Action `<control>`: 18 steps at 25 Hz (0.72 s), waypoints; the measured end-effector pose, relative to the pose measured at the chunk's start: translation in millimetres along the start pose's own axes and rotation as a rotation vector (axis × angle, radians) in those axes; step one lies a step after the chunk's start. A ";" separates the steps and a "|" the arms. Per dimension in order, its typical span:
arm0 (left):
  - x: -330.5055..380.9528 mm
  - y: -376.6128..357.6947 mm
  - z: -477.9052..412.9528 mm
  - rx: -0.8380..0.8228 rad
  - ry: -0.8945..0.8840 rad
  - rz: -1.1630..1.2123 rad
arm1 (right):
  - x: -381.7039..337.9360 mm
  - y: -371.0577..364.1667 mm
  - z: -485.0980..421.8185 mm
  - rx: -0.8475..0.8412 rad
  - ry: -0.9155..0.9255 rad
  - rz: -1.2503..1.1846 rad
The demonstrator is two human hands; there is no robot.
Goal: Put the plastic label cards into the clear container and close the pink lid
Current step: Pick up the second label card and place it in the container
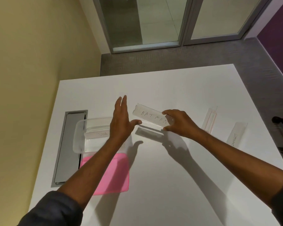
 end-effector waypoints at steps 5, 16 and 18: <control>-18.5 32.2 12.3 -0.168 -0.246 -0.243 | -43.5 -13.5 12.7 -0.074 0.183 0.163; -92.7 107.7 42.4 -0.279 -0.242 -0.422 | -151.9 -69.6 15.6 -0.116 0.416 0.340; -109.1 118.9 43.9 -0.254 -0.263 -0.473 | -169.5 -84.3 12.7 -0.114 0.437 0.395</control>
Point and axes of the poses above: each hand's wrist, its own z-axis away from the middle knuckle, its own y-axis out of the back of the hand, x = y × z, the point moved 1 cm from there along -z, towards the middle knuckle, and after that the axes turned 1 degree about -y, right-handed, at the moved point
